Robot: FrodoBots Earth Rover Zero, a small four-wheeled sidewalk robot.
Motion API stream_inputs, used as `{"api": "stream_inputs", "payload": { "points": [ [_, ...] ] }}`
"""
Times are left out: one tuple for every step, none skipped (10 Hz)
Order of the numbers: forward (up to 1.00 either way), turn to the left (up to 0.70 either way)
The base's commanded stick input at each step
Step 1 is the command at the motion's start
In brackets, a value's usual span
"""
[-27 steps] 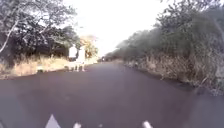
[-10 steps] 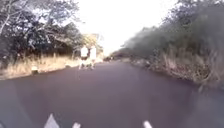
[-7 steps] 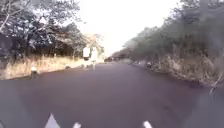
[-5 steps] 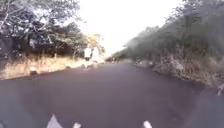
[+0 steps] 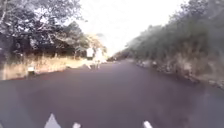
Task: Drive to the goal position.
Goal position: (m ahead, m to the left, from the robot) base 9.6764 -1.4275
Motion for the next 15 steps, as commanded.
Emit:
{"api": "stream_inputs", "payload": {
  "points": [
    [0.85, 0.0],
    [0.85, 0.0],
    [0.85, 0.0],
    [0.85, -0.11],
    [0.85, -0.24],
    [0.85, -0.34],
    [0.85, -0.34],
    [0.85, -0.34],
    [0.85, -0.34],
    [0.85, -0.34],
    [0.85, -0.34],
    [0.85, -0.34],
    [0.85, -0.34],
    [0.85, -0.34],
    [0.85, -0.34]
  ]
}}
